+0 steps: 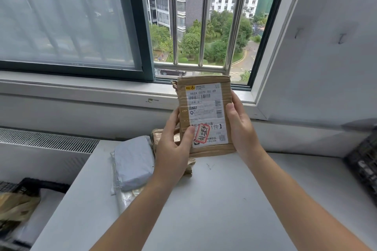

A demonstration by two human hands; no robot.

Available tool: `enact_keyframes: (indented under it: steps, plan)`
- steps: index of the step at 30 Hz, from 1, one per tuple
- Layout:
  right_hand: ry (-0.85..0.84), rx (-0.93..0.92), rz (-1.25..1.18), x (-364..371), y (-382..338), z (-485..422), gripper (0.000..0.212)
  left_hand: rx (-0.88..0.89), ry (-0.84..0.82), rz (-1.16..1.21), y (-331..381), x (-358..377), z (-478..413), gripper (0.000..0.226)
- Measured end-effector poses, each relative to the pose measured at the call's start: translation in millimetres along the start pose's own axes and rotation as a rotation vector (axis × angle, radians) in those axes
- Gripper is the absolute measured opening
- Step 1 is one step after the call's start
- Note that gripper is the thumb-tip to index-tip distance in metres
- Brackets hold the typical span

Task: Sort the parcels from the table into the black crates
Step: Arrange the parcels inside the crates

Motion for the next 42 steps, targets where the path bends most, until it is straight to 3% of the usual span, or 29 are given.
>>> enact_keyframes:
  steps: [10, 18, 29, 42]
  plan:
    - [-0.077, -0.079, -0.020, -40.0, -16.6, 21.9, 0.071, 0.051, 0.066, 0.003, 26.5, 41.7, 23.8, 0.046]
    - [-0.123, -0.137, 0.019, -47.1, -34.2, 30.5, 0.076, 0.092, 0.071, 0.070, 44.9, 46.9, 38.6, 0.048]
    - [-0.013, -0.188, 0.098, -15.1, -61.5, 62.4, 0.070, 0.124, -0.037, 0.186, 57.4, 6.8, 46.7, 0.048]
    - [0.144, -0.121, 0.177, 12.2, -56.1, 128.3, 0.072, 0.096, -0.194, 0.294, 46.2, -30.3, 84.1, 0.053]
Point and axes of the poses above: each hand's wrist, its own z-axis away from the middle knuckle, its own x-axis out of the palm, y = z × x, the point moved 2 cm from there along -z, towards the middle knuckle, and after that the axes turned 2 degrees about -y, right-handed, at the moved point
